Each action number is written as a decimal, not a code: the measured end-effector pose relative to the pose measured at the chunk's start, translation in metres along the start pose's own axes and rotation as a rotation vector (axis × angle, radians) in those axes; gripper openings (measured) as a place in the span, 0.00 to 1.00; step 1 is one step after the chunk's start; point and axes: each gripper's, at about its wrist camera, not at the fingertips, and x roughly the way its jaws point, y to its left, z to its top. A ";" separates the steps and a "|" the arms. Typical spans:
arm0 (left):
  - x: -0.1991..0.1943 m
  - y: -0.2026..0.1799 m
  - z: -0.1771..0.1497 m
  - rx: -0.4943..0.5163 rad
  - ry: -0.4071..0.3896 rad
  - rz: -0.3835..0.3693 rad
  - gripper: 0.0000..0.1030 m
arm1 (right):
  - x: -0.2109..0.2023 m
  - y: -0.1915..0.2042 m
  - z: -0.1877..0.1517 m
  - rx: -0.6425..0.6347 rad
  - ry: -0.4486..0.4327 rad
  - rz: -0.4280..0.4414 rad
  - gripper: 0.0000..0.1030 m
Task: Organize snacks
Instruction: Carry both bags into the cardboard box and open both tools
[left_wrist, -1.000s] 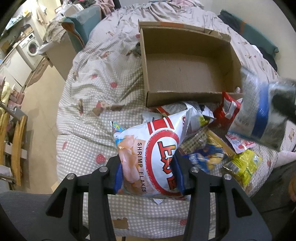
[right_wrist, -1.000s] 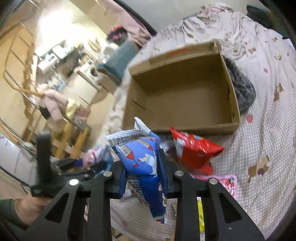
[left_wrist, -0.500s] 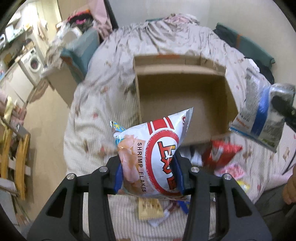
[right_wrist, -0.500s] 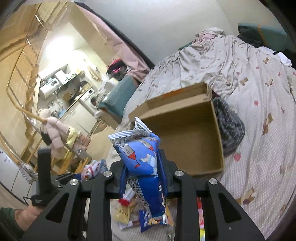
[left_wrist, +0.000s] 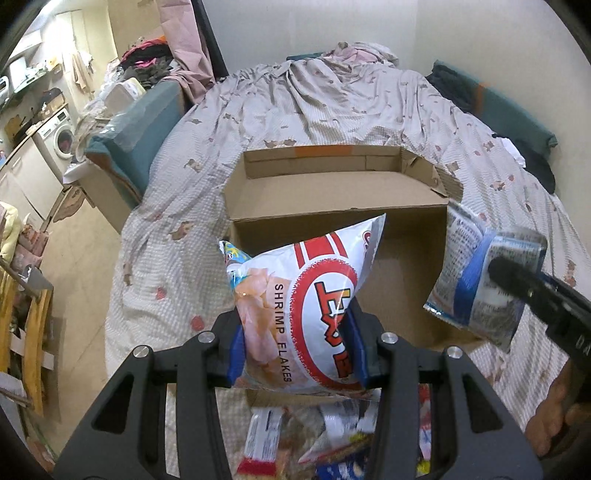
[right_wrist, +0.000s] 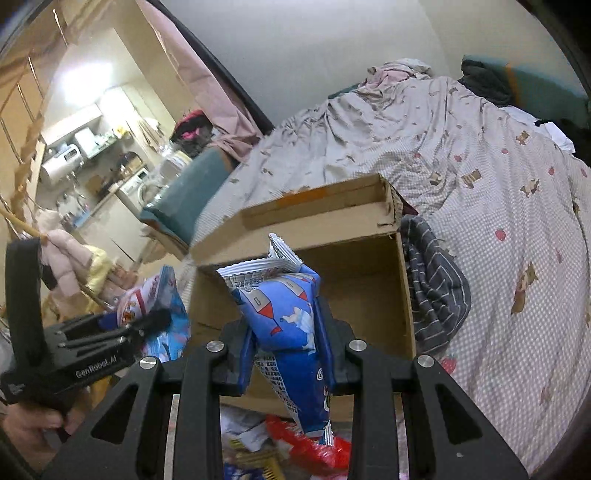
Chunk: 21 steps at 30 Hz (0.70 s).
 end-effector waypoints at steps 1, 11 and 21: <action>0.007 -0.001 0.000 0.001 0.002 0.000 0.40 | 0.003 0.000 -0.002 -0.002 0.004 -0.008 0.30; 0.044 -0.010 -0.008 0.012 -0.009 -0.013 0.40 | 0.034 -0.013 -0.009 -0.061 0.039 -0.165 0.30; 0.052 -0.006 -0.011 -0.018 0.029 -0.029 0.42 | 0.047 -0.014 -0.014 -0.084 0.075 -0.207 0.30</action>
